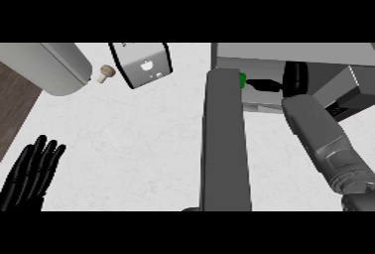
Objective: Pick up the milk, place it into the microwave and close the microwave
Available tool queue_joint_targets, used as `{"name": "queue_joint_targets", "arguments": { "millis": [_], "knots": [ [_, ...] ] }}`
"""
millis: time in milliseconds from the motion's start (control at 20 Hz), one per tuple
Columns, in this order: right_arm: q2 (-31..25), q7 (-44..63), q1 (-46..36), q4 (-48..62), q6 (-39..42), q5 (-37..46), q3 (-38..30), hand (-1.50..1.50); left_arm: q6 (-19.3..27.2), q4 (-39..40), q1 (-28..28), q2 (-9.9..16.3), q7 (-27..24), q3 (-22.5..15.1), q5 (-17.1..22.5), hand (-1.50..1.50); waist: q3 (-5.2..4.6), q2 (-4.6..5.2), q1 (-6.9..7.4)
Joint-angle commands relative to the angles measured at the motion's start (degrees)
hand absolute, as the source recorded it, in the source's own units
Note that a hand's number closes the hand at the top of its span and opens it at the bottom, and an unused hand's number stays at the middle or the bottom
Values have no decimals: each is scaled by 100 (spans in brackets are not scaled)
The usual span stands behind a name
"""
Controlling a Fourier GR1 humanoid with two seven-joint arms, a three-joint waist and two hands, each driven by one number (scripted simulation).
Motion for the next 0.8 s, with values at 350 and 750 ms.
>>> {"name": "queue_joint_targets", "arguments": {
  "millis": [350,750],
  "knots": [
    [-301,-587,245,-123,1043,-370,-388,-150,0,-29,80,-61,-76,-56,-99,-150,-1,-28,-79],
    [-346,-755,485,-203,1911,-655,-609,-150,151,-367,94,-205,331,-311,-193,-150,-7,-89,-229]
  ]
}}
